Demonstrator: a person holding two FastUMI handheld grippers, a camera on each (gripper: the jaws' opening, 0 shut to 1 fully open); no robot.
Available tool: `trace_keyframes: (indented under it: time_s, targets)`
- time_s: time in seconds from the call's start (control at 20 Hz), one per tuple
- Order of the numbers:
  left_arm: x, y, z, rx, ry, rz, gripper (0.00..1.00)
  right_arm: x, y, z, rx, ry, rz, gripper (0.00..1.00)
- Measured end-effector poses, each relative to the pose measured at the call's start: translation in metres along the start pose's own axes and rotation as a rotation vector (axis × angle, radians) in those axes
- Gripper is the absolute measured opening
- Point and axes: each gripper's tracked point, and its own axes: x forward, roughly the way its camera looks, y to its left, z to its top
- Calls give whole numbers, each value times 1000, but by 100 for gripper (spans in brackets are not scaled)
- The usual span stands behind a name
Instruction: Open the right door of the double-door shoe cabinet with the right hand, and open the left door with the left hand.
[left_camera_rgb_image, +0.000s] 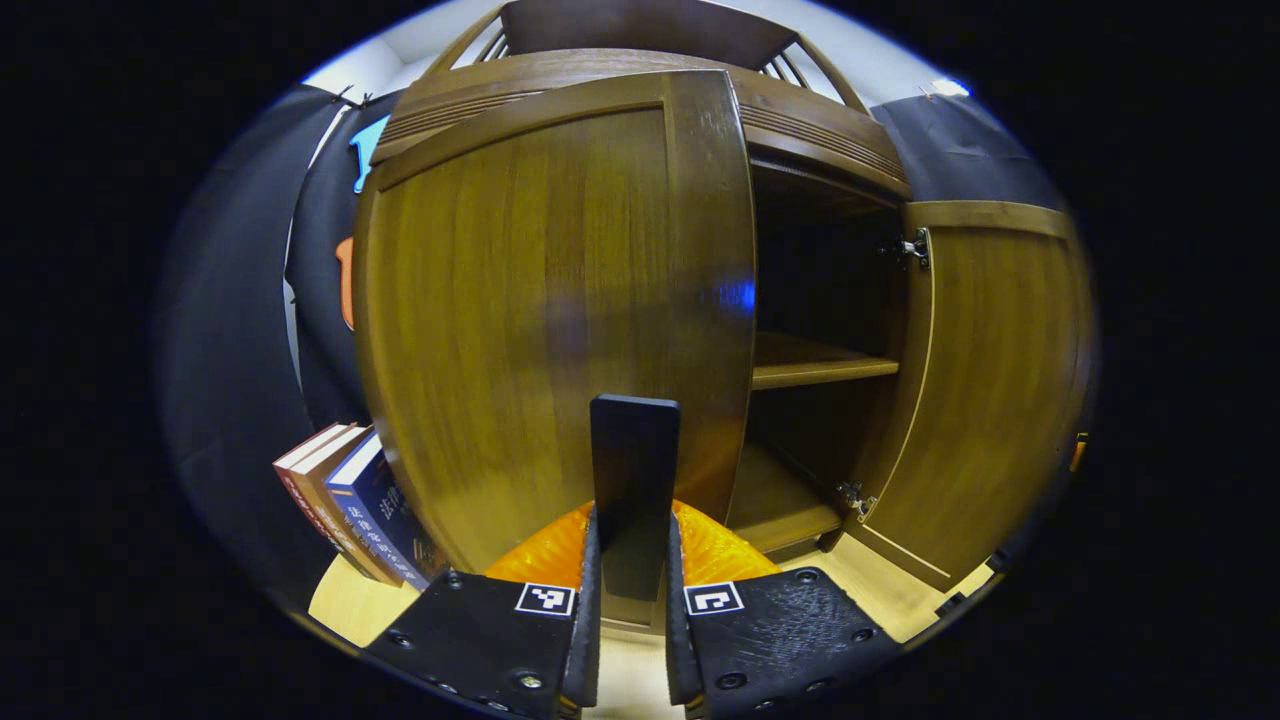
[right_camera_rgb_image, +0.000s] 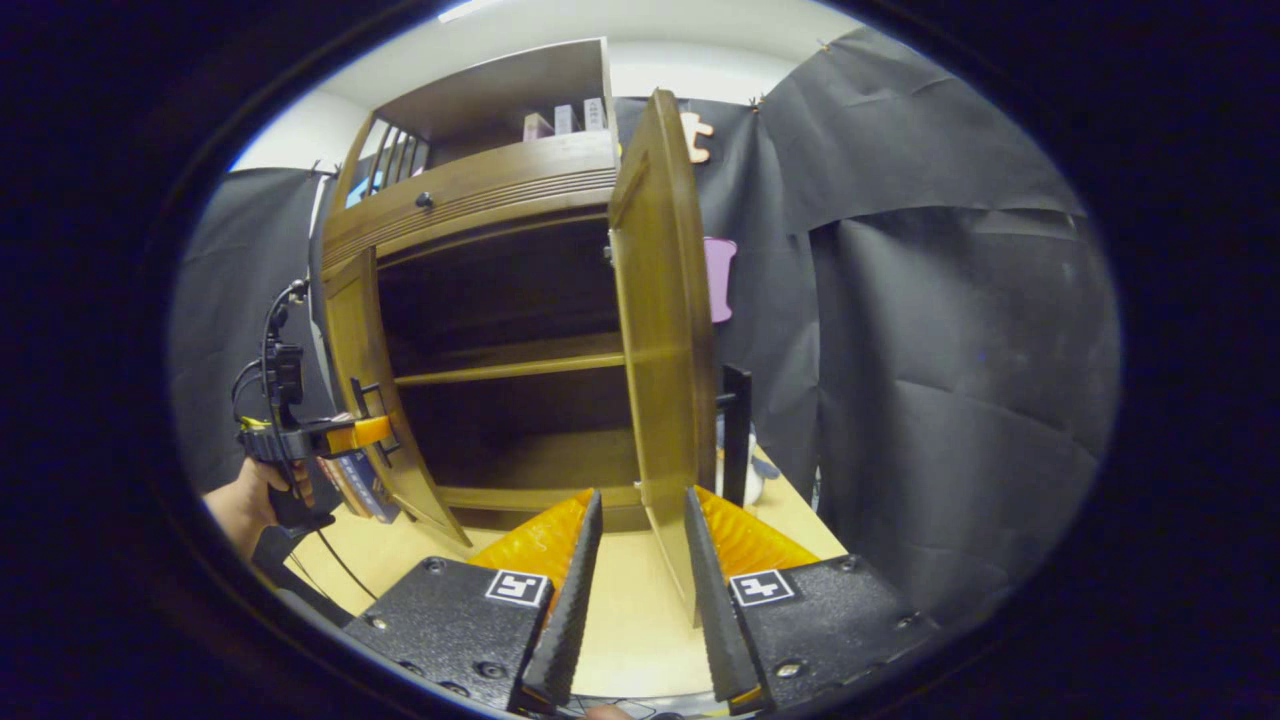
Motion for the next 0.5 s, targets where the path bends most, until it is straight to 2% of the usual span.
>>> trace_keyframes:
  time_s: [0.05, 0.15, 0.2, 0.5]
  targets:
    - [-6, 3, -1, -4, -1, 3, 34, 3, 2, -1, -5, 1, 6, 57]
    - [-15, 7, -4, -11, -2, 12, 34, 5, 8, -2, -10, 1, 17, 57]
    - [-20, 10, -5, -14, -4, 18, 26, 7, 12, -3, -11, 2, 24, 59]
    - [-55, 32, -14, -32, -3, 57, 25, 18, 42, -17, -37, 38, 101, 62]
